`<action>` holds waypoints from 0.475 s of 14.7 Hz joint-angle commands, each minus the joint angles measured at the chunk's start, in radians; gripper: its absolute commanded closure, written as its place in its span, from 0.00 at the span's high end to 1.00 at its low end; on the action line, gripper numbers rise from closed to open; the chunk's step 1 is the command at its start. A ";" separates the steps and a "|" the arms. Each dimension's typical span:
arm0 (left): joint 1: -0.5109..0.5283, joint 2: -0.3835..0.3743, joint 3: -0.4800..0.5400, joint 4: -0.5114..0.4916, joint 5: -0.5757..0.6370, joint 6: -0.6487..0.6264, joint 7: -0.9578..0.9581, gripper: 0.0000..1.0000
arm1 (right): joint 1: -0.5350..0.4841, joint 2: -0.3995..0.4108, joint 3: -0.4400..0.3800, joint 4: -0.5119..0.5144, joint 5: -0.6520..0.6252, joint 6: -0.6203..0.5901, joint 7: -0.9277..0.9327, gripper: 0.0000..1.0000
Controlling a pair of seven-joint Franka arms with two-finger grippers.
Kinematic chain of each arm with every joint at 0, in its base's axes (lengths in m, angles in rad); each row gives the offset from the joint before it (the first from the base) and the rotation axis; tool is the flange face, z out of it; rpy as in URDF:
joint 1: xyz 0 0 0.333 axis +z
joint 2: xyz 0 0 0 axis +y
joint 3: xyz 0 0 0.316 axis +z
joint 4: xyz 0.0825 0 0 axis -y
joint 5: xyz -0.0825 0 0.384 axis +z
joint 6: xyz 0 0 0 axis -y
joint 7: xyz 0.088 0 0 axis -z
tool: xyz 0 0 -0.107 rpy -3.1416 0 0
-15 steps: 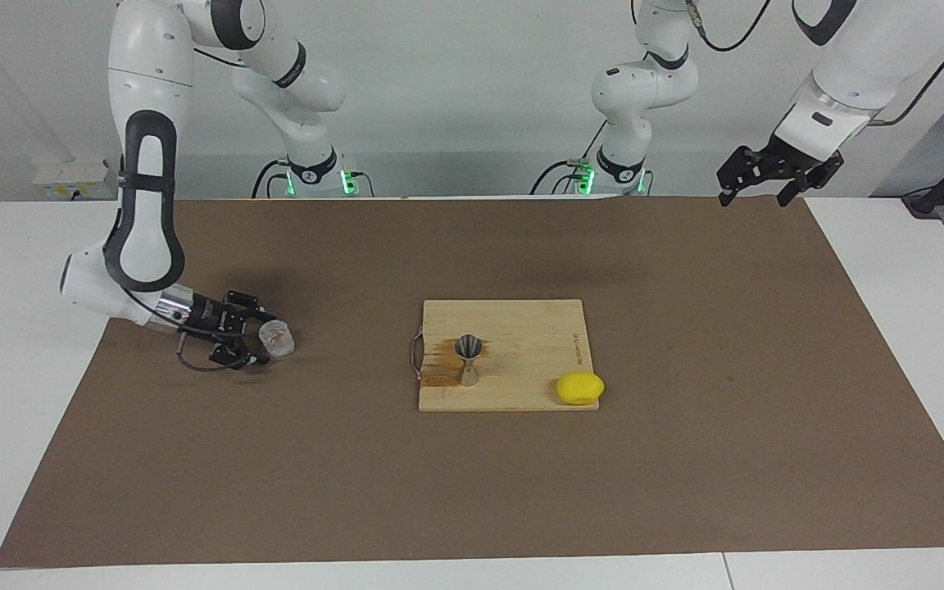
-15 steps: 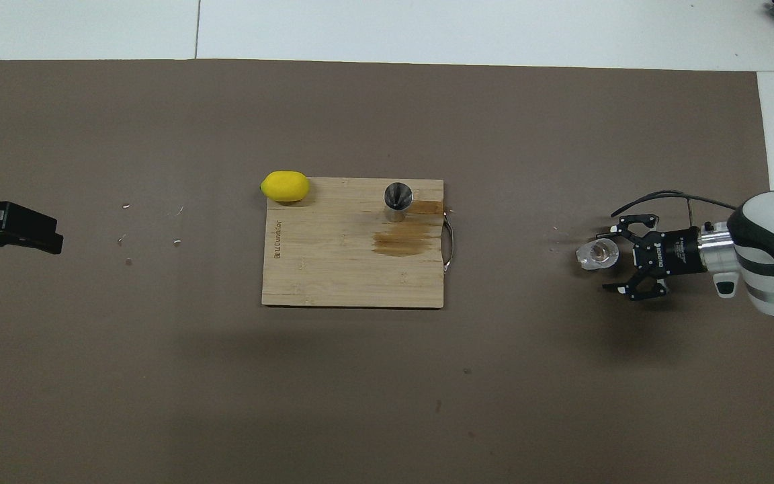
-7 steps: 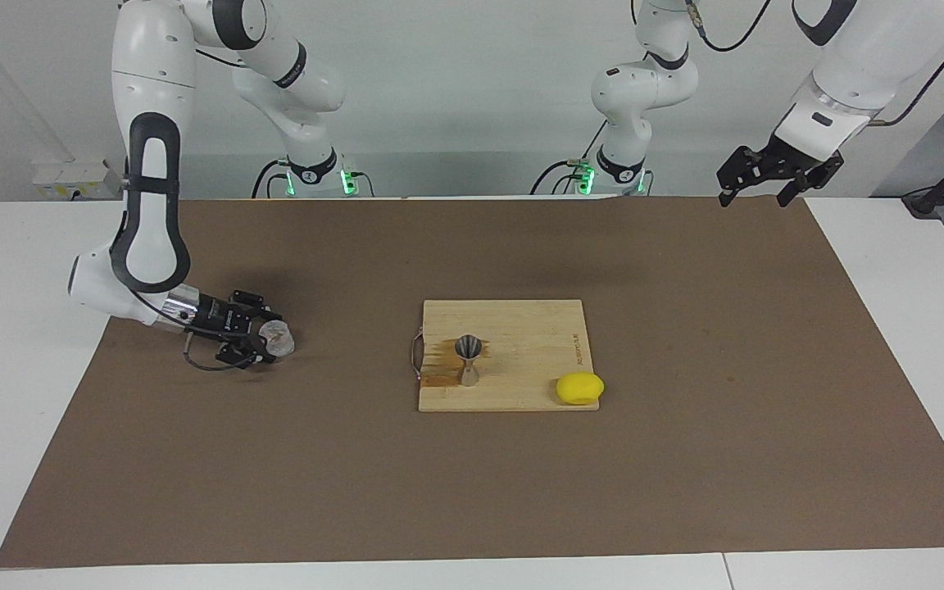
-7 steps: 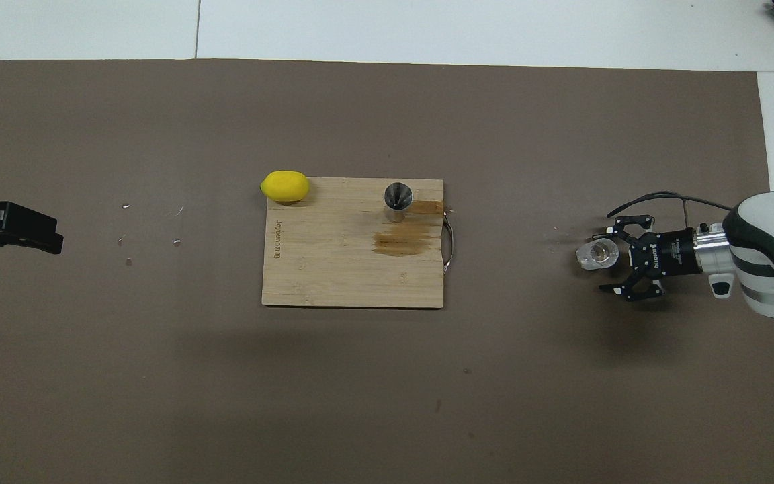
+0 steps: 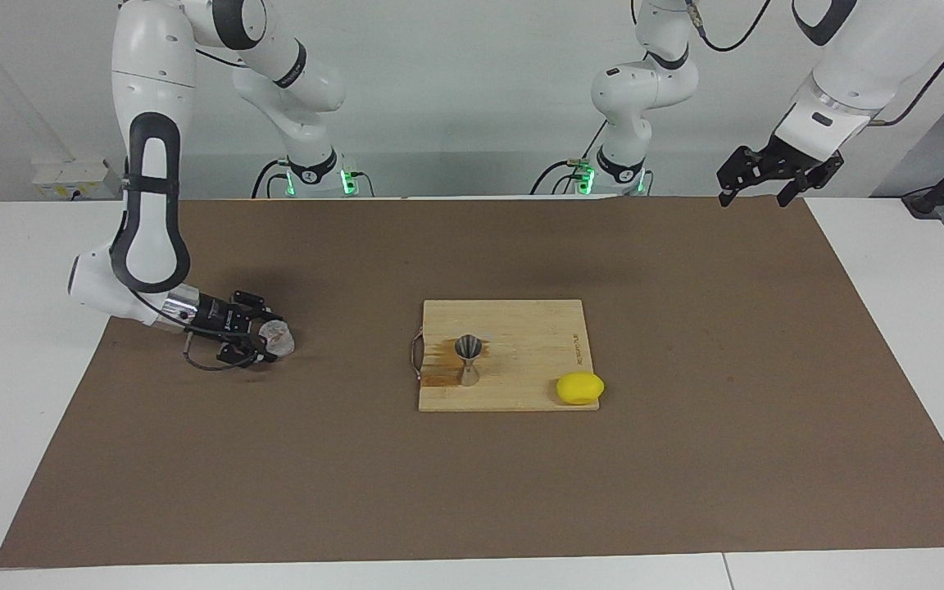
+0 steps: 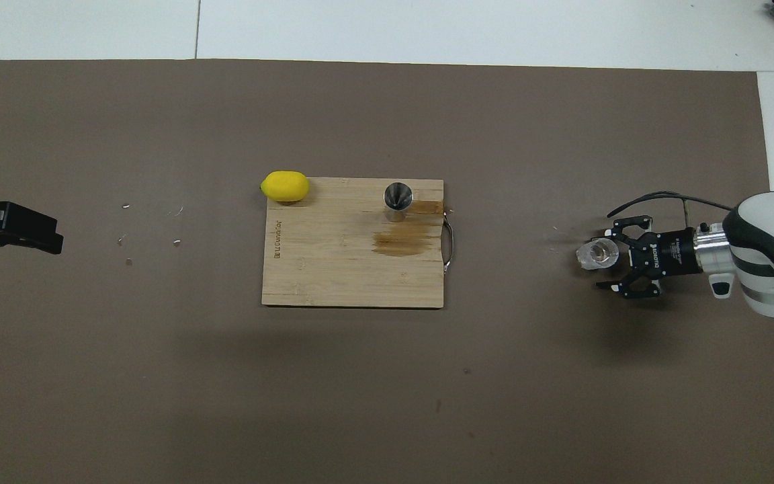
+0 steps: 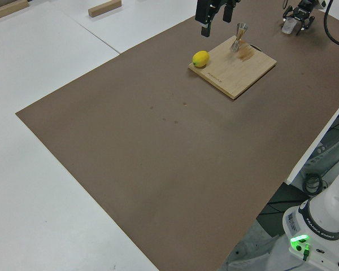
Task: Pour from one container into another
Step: 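Reach the right gripper around the clear glass cup and close it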
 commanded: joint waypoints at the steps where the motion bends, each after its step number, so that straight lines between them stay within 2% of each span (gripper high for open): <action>1: 0.007 -0.019 -0.003 -0.019 0.012 -0.008 0.007 1.00 | 0.000 -0.019 0.001 -0.028 0.030 0.021 -0.033 0.65; 7: 0.007 -0.019 -0.003 -0.019 0.012 -0.008 0.007 1.00 | 0.000 -0.019 0.001 -0.020 0.030 0.021 -0.024 0.17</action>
